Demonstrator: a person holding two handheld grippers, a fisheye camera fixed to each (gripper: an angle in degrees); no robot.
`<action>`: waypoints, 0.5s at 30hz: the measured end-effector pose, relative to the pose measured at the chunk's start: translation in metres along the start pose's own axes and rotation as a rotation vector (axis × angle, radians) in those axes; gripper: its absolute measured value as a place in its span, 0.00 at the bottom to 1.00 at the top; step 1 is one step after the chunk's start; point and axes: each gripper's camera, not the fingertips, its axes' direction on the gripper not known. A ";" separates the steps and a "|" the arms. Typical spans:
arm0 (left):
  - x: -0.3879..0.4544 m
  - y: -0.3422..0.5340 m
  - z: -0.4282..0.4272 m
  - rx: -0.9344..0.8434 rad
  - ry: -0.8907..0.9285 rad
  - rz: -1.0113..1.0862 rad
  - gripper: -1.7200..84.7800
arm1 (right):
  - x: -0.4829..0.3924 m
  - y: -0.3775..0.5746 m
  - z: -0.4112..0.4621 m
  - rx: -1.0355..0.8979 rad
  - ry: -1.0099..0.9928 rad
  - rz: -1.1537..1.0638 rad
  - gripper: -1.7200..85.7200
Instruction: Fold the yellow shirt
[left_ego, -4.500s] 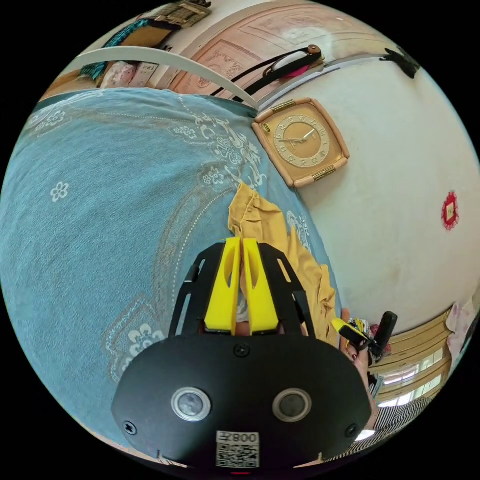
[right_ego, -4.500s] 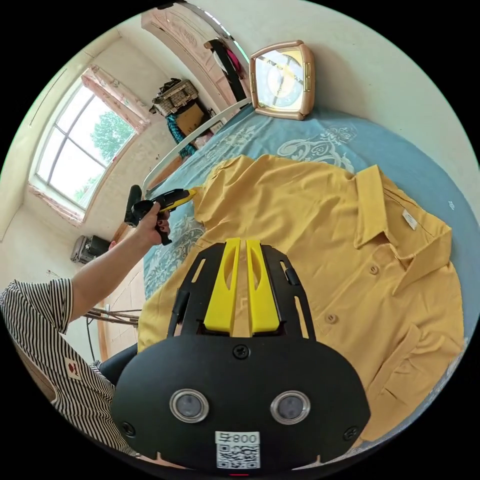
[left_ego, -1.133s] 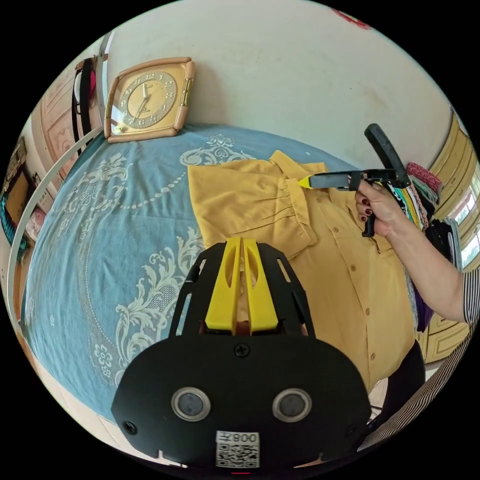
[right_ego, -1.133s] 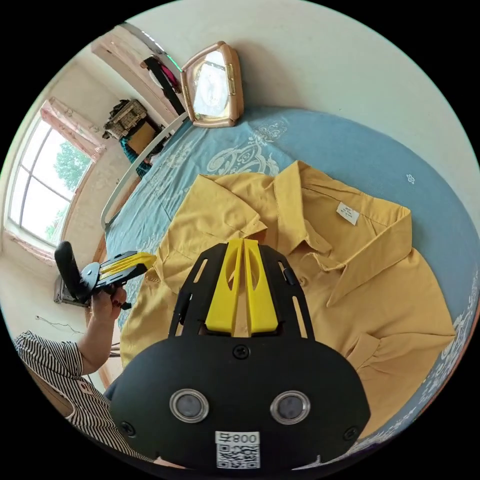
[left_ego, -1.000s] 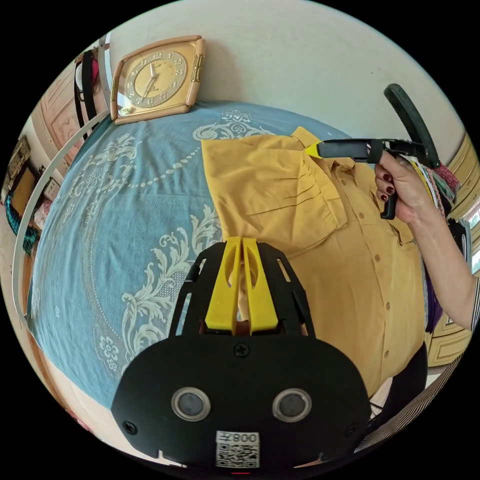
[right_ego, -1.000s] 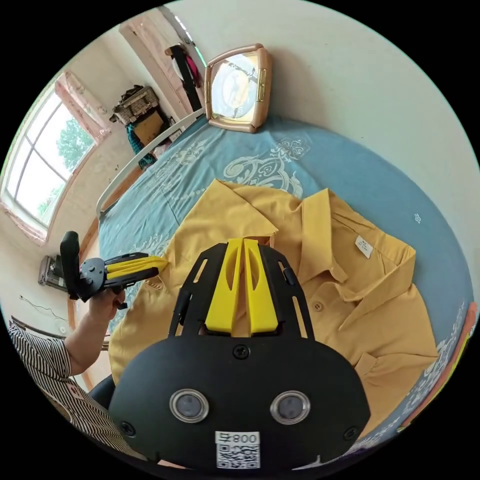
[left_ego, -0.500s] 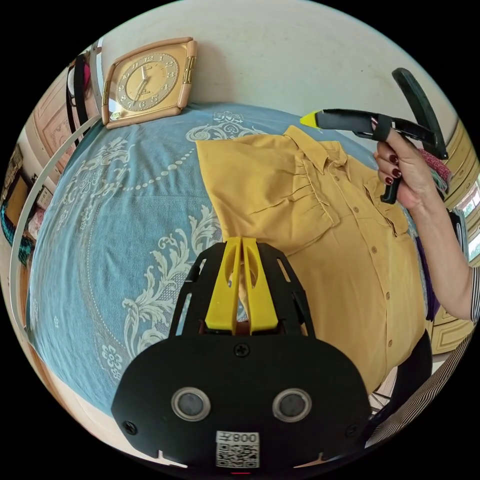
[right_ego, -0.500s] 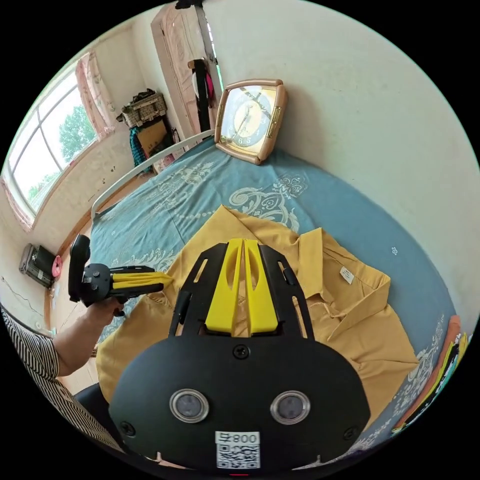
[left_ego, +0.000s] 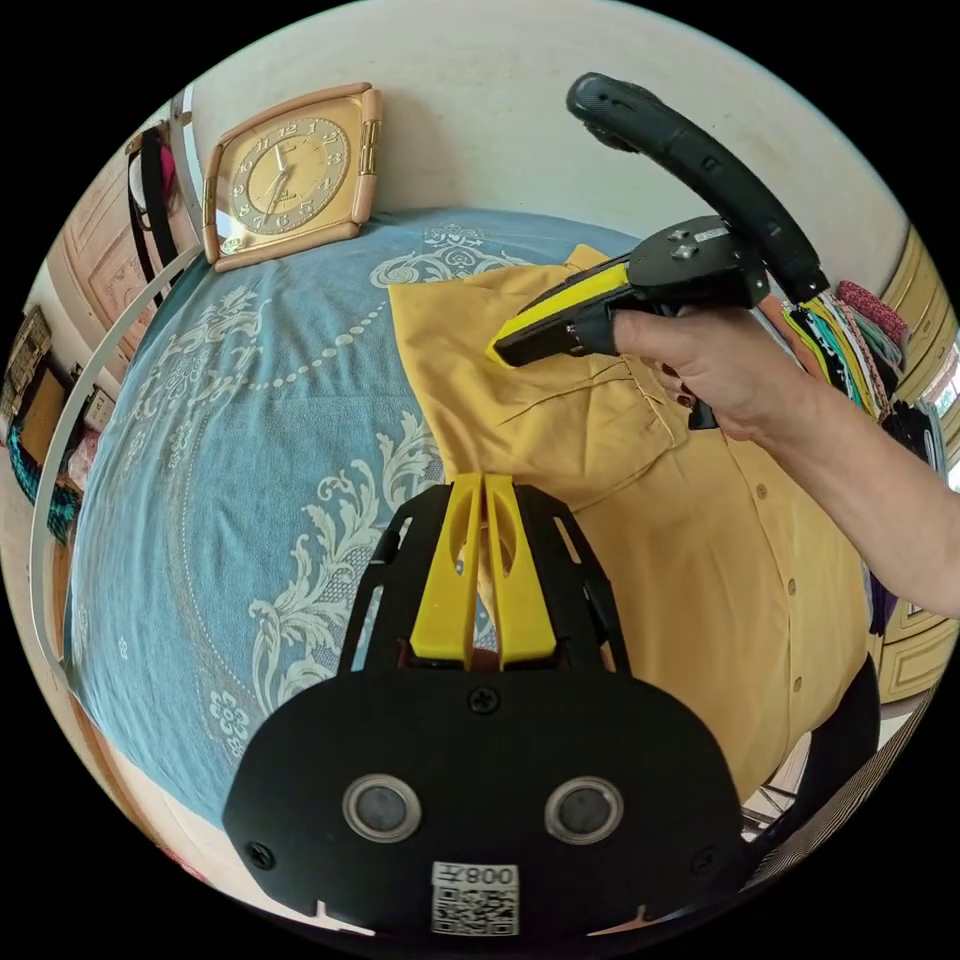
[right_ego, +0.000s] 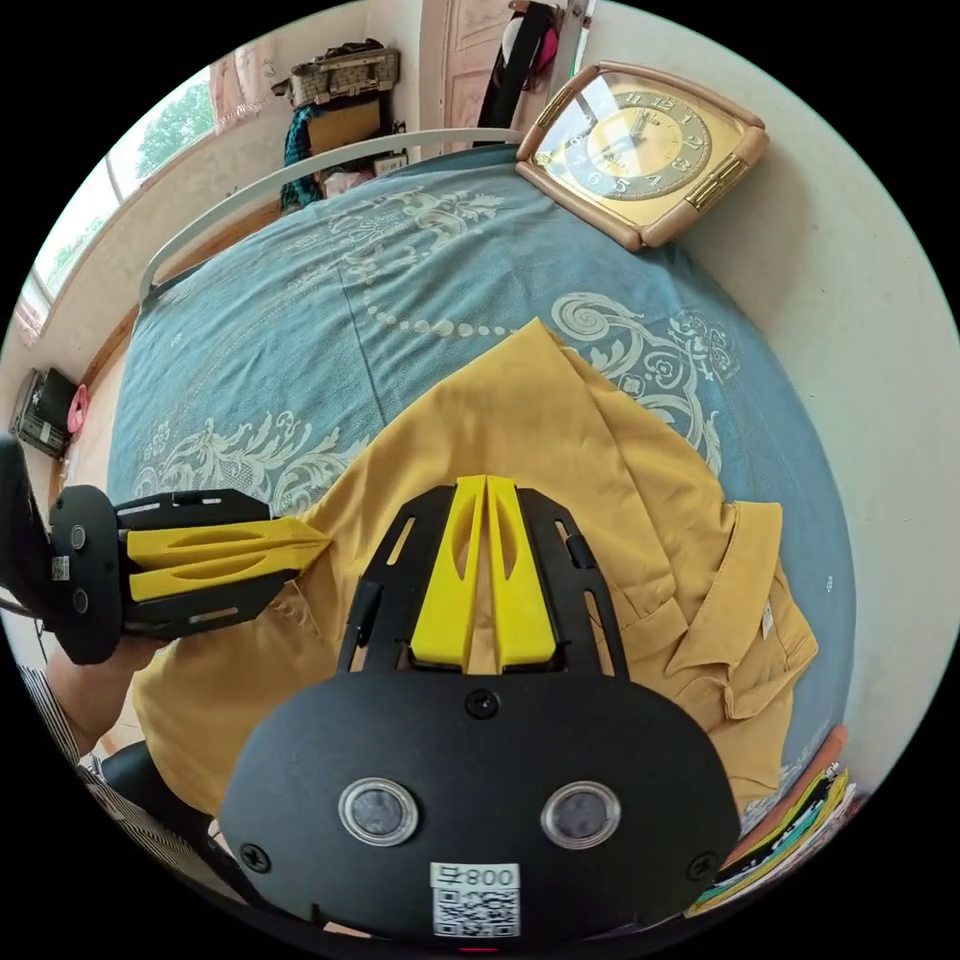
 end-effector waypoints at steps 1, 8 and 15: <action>-0.003 0.002 -0.001 0.003 0.022 -0.010 0.02 | 0.002 0.001 -0.012 0.003 -0.004 0.018 0.02; 0.019 0.012 -0.050 0.160 0.118 0.053 0.02 | 0.075 0.128 -0.142 0.169 -0.048 0.275 0.02; 0.068 -0.029 0.005 -0.012 0.164 0.210 0.02 | 0.125 0.289 -0.196 -0.044 0.048 0.551 0.02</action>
